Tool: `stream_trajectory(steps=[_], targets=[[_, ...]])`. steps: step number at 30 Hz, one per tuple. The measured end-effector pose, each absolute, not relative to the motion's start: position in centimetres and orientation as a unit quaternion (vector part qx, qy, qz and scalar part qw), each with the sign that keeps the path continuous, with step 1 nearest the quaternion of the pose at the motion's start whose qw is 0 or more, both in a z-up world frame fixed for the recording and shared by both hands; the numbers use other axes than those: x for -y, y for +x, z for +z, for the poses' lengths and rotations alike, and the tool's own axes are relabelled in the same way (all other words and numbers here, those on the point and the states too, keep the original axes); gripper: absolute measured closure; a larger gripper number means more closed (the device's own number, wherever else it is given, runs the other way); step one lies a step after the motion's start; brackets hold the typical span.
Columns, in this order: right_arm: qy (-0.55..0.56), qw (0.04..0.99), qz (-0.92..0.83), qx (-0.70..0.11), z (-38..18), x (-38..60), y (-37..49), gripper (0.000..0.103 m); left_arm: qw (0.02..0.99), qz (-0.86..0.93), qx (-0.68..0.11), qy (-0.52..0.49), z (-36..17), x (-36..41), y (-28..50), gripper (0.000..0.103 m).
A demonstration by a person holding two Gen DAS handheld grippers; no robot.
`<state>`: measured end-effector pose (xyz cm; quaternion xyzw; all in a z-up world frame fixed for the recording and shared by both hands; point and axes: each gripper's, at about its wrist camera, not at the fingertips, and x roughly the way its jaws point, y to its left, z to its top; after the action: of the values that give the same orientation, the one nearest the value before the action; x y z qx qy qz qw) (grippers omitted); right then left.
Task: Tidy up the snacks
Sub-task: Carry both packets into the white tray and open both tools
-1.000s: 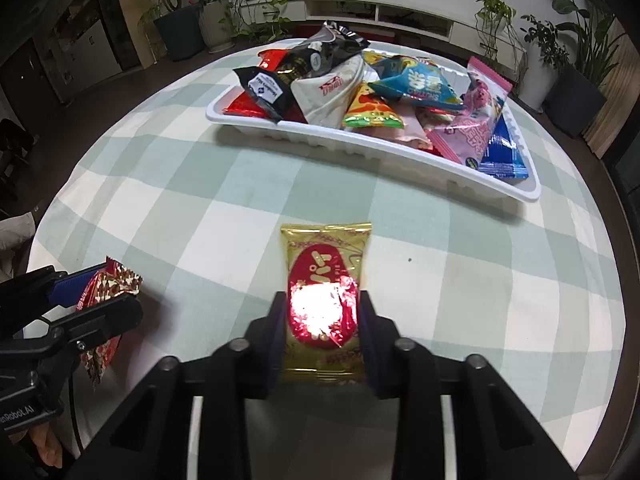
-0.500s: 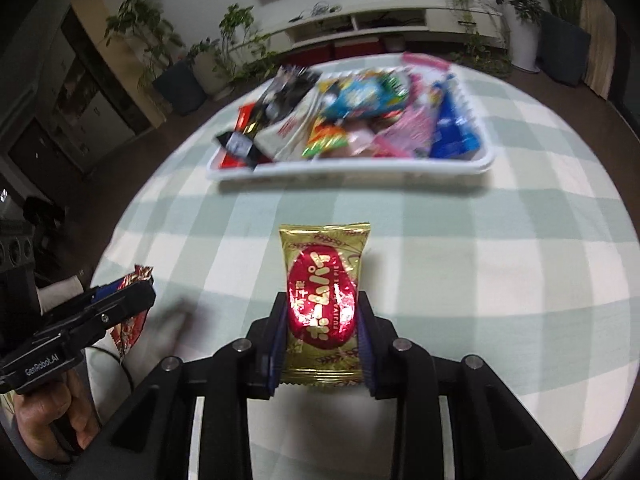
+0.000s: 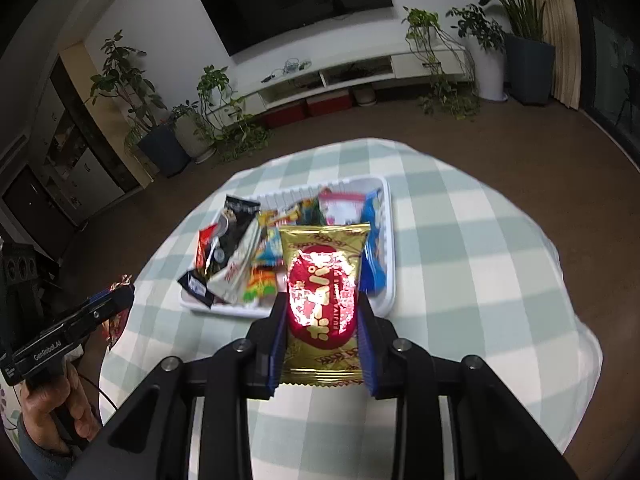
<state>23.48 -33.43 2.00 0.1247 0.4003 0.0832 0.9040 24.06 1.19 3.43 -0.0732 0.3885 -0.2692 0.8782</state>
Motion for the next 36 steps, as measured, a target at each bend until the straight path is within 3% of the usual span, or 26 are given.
stream_trajectory(steps=[6, 15, 36], targets=[[0.107, 0.908, 0.094, -0.394, 3.3, 32.1, 27.7, 0.07, 0.879, -0.269, -0.39, -0.049, 4.3, 1.7, 29.5, 0.065], [0.045, 0.902, 0.092, -0.418, 0.9, 28.7, 33.5, 0.07, 0.875, -0.26, -0.409, -0.013, 0.4, 5.5, 35.0, 0.065], [0.016, 0.892, 0.071, -0.447, -4.2, 28.2, 36.8, 0.07, 0.874, -0.236, -0.424, 0.019, -5.2, 7.4, 38.5, 0.064]])
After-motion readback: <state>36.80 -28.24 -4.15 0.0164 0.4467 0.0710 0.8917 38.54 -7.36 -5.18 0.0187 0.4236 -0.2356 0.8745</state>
